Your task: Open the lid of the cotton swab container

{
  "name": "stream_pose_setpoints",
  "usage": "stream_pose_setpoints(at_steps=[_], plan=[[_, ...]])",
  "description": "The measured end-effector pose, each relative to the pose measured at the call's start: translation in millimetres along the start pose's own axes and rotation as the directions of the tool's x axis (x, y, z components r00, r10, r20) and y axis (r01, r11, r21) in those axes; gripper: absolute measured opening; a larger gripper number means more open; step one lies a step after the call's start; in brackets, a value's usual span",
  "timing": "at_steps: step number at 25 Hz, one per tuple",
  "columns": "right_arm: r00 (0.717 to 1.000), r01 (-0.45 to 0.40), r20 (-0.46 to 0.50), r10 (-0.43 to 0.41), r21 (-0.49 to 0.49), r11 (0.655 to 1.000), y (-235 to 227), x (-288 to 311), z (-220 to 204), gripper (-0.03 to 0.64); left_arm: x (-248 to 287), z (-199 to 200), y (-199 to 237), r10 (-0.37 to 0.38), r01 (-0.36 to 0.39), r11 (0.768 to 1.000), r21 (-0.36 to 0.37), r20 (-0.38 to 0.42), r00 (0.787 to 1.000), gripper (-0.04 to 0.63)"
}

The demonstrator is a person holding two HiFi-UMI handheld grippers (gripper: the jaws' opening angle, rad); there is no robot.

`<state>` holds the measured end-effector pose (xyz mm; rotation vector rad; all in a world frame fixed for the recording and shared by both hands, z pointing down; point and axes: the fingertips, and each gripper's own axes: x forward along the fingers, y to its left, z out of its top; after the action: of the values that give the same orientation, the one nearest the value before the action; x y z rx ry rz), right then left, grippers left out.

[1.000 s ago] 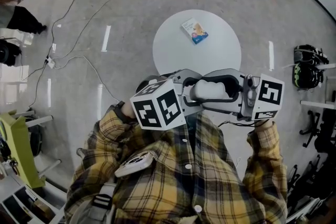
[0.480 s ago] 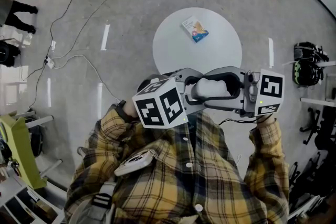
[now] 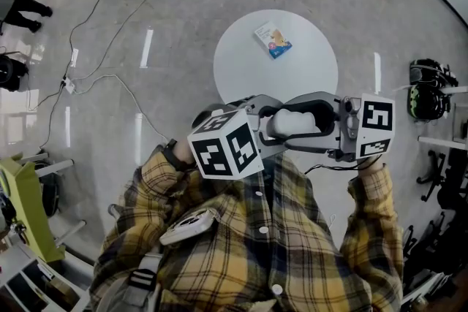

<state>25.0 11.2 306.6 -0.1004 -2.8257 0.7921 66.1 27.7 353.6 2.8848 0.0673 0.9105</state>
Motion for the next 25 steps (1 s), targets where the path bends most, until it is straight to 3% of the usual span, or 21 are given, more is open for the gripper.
stream_pose_setpoints(at_steps=[9, 12, 13, 16, 25], plan=[[0.999, -0.038, 0.019, 0.037, 0.067, 0.997, 0.3, -0.2, -4.4, 0.241, 1.5, -3.8, -4.6, -0.012, 0.012, 1.0, -0.004, -0.006, 1.0, 0.239], [0.993, -0.108, 0.075, 0.096, 0.179, 0.978, 0.5, -3.5, -2.8, 0.246, 9.7, -19.3, -6.4, 0.041, -0.019, 0.985, 0.171, -0.122, 0.992, 0.236], [0.99, -0.124, 0.087, 0.108, 0.209, 0.97, 0.7, -3.0, -3.1, 0.225, 13.6, -24.8, -9.5, 0.03, 0.001, 0.98, 0.197, -0.152, 0.988, 0.235], [0.993, -0.114, 0.059, 0.103, 0.234, 0.965, 1.3, 0.0, -11.6, 0.226, 21.5, -30.2, -17.9, -0.027, 0.054, 0.983, 0.175, -0.149, 0.988, 0.23], [0.982, -0.121, 0.178, 0.066, 0.319, 0.94, -9.3, -11.2, 1.7, 0.236, 21.9, -23.5, -15.3, -0.019, 0.036, 0.988, 0.148, -0.111, 0.994, 0.23]])
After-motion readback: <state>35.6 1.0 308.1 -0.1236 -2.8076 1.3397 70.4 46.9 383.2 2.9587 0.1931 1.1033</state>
